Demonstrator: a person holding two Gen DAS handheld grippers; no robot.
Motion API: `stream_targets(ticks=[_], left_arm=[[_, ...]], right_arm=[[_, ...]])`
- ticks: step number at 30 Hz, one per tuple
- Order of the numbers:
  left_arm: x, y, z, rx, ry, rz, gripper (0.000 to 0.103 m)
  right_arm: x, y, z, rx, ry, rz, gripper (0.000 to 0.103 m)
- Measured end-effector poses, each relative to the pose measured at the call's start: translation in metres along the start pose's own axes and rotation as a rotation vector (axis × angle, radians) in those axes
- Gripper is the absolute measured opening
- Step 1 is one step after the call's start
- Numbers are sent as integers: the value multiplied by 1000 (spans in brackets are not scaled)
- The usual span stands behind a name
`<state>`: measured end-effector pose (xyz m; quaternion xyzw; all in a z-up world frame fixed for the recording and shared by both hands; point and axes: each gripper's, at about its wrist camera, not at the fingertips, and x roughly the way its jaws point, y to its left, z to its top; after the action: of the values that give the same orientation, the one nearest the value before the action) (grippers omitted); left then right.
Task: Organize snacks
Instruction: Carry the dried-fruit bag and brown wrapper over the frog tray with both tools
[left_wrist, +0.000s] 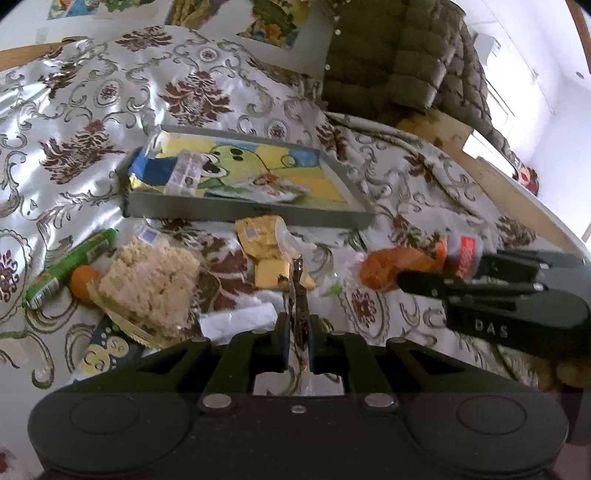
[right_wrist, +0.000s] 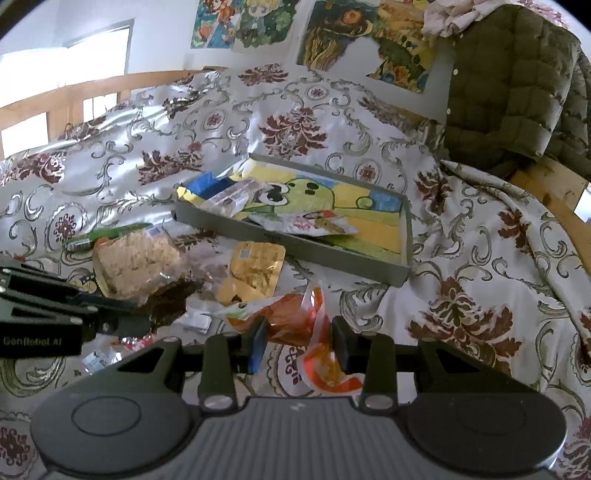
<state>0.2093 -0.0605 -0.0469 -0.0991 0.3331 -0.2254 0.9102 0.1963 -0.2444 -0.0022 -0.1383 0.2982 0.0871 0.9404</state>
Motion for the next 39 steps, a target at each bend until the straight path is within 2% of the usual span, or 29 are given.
stream_targets(ticks=[8,13,17,24,28,32,39], left_arm=[[8,7,41,-44,-75,6,9],[30,14,78,-14,-116,26,10],[55,24,105,9,-140,25,10],[97,52,130,-45,-198,24,10],[117,68,136,-63,-213,42,10],[135,84,138,-104,-190,53,10],[150,101,138,-140,-183,61,10]], right_arm=[[1,-3,5,20,-71,-18,42],[13,-11,17,67,-144,-52,42],[32,-22,32,117,-203,-80,42],[85,-45,62,257,-246,-98,42],[122,-52,74,311,-245,-104,42],[157,-59,76,370,-219,-81,42],[178,-59,68,382,-175,-83,43]])
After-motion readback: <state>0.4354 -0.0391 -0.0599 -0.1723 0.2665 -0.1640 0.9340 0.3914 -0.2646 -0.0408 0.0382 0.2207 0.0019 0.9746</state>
